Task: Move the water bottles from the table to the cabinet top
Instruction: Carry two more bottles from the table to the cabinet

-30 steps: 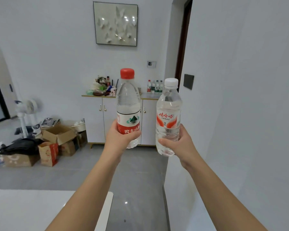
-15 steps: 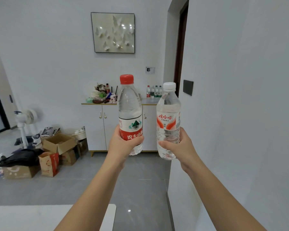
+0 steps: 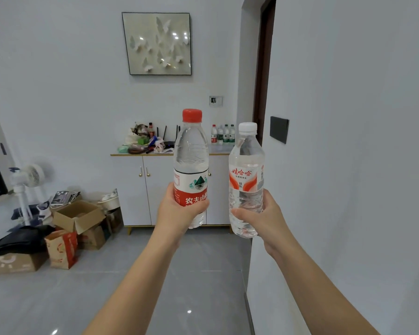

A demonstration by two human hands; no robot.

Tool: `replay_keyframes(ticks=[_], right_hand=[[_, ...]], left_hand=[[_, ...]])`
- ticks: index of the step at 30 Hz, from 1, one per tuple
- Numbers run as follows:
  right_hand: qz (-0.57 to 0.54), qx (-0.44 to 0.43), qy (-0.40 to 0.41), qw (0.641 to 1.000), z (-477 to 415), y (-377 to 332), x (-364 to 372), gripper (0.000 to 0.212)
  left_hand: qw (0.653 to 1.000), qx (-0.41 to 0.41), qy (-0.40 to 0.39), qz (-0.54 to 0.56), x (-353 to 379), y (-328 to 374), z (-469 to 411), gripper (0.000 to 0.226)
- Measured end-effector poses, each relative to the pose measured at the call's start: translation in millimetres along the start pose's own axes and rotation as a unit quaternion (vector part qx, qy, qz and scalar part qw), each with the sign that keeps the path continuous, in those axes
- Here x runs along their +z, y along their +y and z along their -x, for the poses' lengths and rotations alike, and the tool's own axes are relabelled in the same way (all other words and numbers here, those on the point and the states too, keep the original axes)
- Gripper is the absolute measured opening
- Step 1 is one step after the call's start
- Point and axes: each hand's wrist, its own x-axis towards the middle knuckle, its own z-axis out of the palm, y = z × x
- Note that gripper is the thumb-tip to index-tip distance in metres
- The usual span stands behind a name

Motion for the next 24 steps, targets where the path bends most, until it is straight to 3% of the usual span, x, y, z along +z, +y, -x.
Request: replay_keyframes(ticks=[12, 24], right_hand=[[-0.015, -0.016, 0.007, 1.000, -176.2, 18.8, -2.6, 0.058], [-0.018, -0.016, 0.024, 0.999, -278.0, 39.1, 1.0, 0.059]], left_hand=[[0.999, 0.003, 0.033, -0.027, 58.4, -28.5, -140.8, 0.060], [0.999, -0.009, 0.030, -0.003, 99.6, -58.5, -237.5, 0.058]])
